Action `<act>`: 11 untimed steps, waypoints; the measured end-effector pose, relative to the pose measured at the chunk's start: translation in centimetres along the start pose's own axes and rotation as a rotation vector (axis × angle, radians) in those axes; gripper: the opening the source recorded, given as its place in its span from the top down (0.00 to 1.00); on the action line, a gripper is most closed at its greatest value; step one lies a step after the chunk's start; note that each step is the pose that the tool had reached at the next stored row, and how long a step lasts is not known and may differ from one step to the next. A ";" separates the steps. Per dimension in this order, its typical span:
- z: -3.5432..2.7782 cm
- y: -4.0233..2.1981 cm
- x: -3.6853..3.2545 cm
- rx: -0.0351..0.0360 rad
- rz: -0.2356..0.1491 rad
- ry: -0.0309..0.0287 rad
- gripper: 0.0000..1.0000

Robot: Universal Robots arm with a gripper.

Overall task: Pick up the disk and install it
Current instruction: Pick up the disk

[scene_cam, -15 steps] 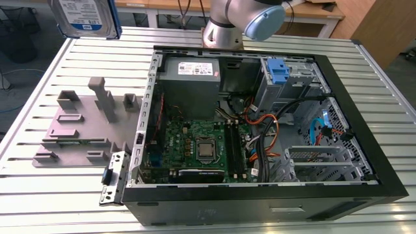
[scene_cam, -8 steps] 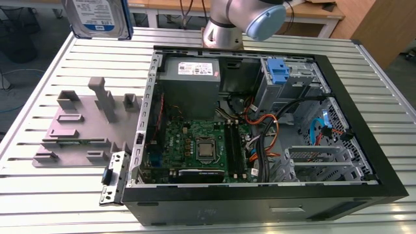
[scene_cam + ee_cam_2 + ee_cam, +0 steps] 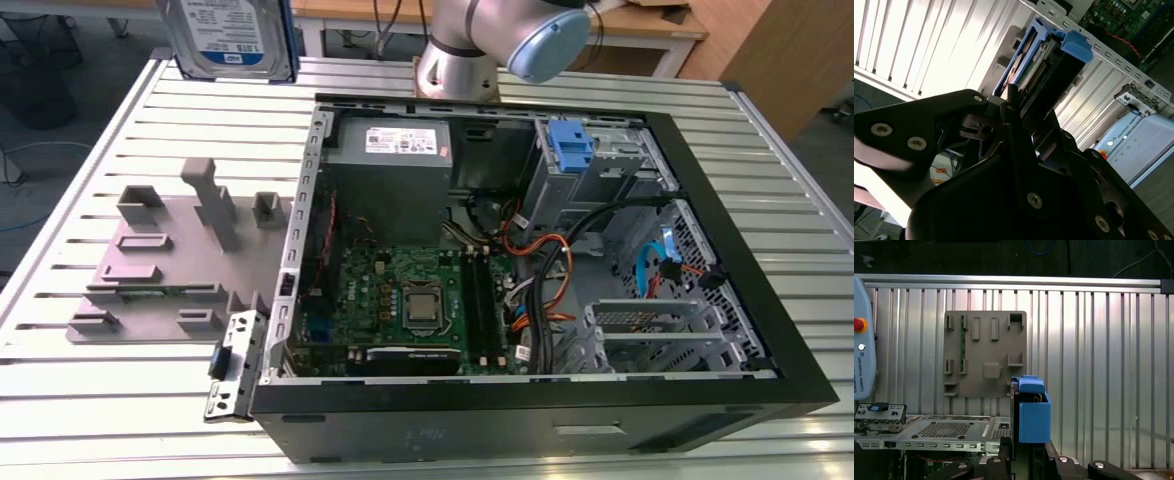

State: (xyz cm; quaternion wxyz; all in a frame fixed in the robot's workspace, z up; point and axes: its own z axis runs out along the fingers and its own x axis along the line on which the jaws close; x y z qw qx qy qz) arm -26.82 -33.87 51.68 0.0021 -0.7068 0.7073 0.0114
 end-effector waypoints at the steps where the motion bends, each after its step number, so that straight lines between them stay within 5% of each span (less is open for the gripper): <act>1: 0.00 -0.33 0.00 0.0000 0.000 0.0000 0.65; 11: -0.01 -3.24 0.00 0.0000 0.000 0.0000 0.65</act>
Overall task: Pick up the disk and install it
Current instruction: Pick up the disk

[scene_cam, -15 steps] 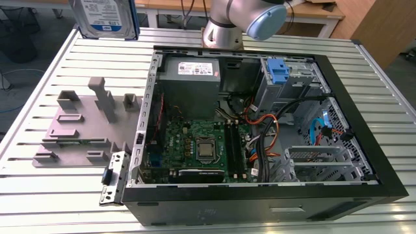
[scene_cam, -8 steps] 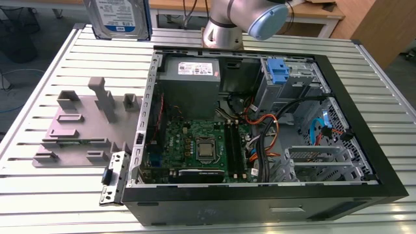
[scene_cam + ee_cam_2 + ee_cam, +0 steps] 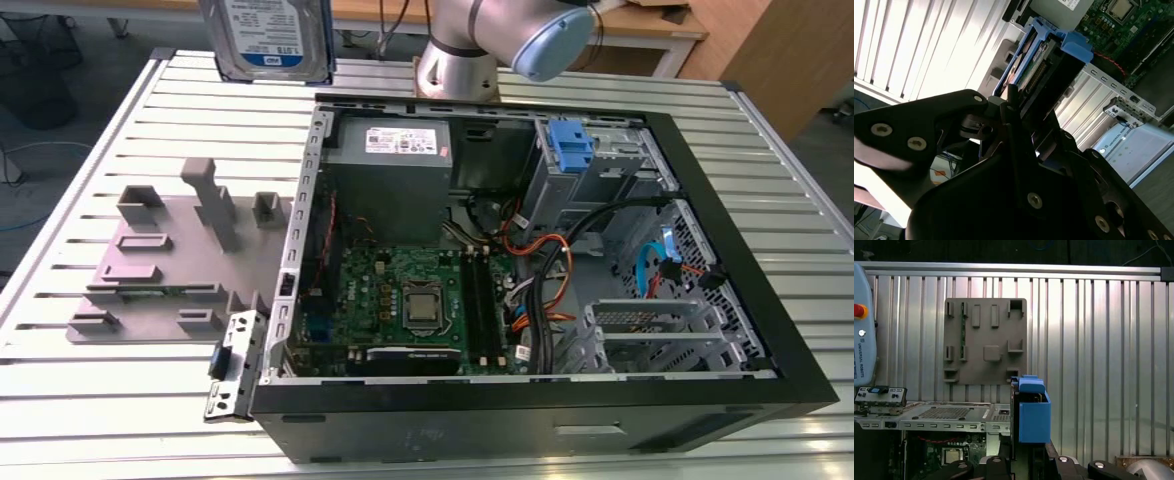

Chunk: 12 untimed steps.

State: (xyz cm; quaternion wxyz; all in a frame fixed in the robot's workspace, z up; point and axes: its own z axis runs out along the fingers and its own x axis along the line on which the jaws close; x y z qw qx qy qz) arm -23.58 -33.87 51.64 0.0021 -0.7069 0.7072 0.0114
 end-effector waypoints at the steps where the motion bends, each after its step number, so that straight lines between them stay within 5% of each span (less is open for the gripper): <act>1: 0.00 -0.30 0.00 0.0001 0.000 0.0000 0.65; 12: 0.01 -3.48 0.00 0.0000 0.000 0.0000 0.65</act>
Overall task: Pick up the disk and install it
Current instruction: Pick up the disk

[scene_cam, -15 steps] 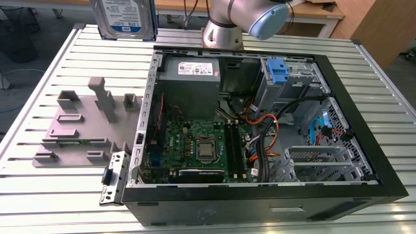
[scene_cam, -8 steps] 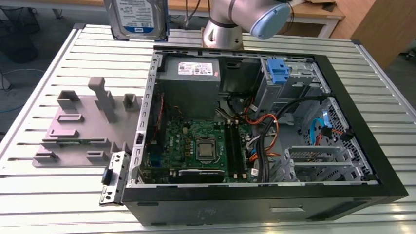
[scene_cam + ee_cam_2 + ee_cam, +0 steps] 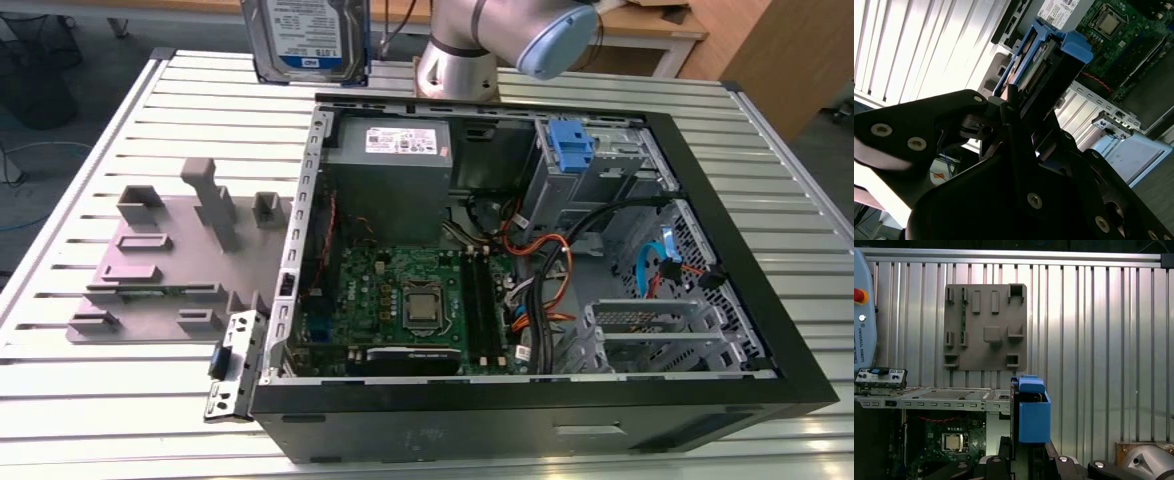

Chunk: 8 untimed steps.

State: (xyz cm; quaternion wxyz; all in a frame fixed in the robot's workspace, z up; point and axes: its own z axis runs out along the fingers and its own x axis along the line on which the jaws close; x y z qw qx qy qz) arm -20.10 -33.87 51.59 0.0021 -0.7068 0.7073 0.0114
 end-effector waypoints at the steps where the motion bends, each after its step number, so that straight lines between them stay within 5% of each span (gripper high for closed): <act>1: 0.00 -0.32 0.00 0.0000 0.000 0.0000 0.65; 8: 0.00 -2.59 0.00 0.0000 0.000 -0.0001 0.65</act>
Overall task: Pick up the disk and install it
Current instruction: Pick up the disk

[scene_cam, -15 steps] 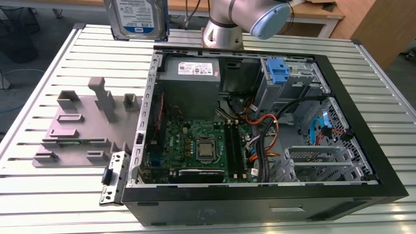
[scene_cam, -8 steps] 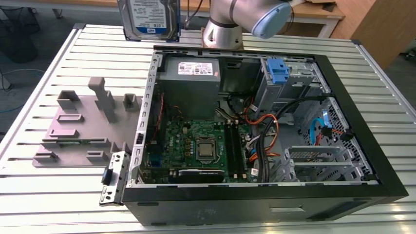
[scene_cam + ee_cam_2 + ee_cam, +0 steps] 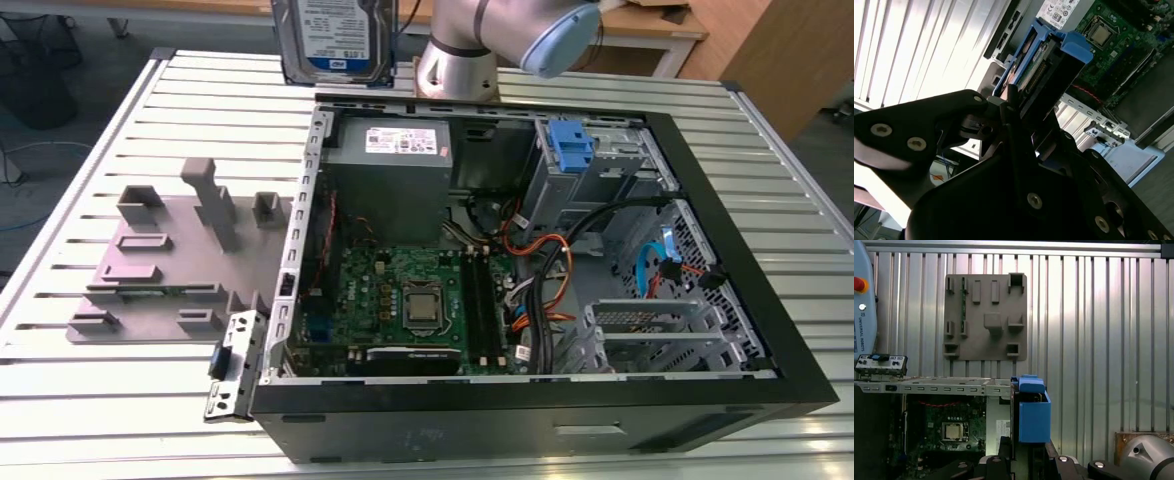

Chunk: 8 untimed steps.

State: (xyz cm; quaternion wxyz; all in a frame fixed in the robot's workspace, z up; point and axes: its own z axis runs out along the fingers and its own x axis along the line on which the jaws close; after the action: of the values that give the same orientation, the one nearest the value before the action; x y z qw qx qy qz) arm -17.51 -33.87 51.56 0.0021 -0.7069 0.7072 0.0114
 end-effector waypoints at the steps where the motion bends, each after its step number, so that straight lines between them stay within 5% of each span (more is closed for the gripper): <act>1: 0.00 -0.38 0.00 0.0000 0.000 0.0000 0.65; 8: -0.02 -3.29 0.00 0.0000 0.000 0.0000 0.65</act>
State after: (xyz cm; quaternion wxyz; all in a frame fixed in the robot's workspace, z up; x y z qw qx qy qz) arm -14.21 -33.87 51.54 0.0021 -0.7069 0.7073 0.0114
